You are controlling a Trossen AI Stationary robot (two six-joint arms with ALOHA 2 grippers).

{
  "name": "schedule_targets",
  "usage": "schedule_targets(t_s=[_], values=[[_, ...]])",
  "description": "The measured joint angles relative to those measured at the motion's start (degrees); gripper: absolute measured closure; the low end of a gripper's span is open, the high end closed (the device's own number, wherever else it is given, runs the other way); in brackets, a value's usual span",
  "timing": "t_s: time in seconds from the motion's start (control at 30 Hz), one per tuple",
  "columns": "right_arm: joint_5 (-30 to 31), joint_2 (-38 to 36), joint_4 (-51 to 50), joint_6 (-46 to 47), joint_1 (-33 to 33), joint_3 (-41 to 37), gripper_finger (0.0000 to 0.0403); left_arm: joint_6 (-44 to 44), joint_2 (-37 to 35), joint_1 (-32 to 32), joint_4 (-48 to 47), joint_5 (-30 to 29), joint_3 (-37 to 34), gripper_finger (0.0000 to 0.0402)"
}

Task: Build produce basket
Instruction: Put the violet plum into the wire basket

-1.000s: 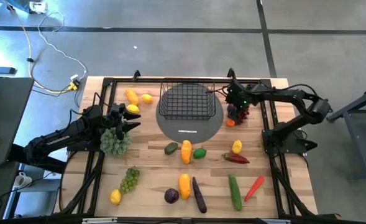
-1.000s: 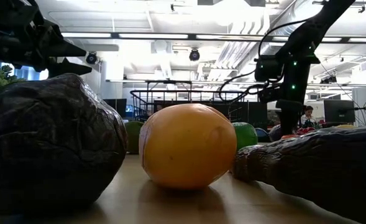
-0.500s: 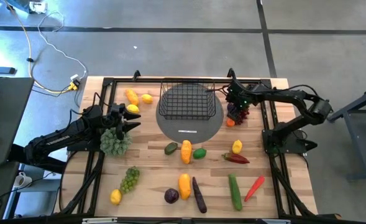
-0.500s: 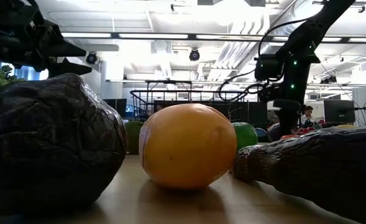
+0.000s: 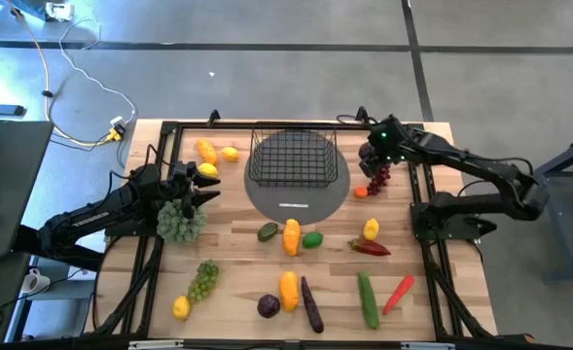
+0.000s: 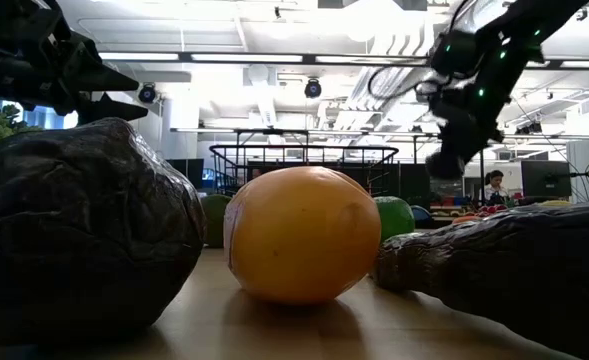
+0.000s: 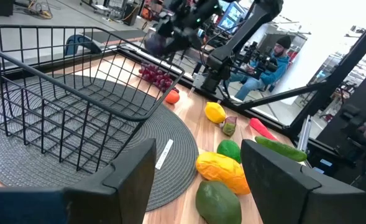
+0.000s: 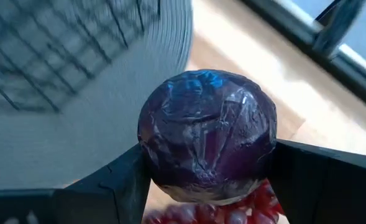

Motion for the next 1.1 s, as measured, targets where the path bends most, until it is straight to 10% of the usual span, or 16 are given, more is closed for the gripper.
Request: schedule_targets(t_s=[0.53,1.1], values=[[7.33,-5.37,13.17,15.3,10.25,0.81,0.0155,0.0,0.0,-0.01,0.0,0.0,0.01,0.0178],[8.54,15.03,11.19,12.56,11.76,18.4,0.0155,0.0,0.0,-0.02,-0.02,0.0,0.01,0.0178]])
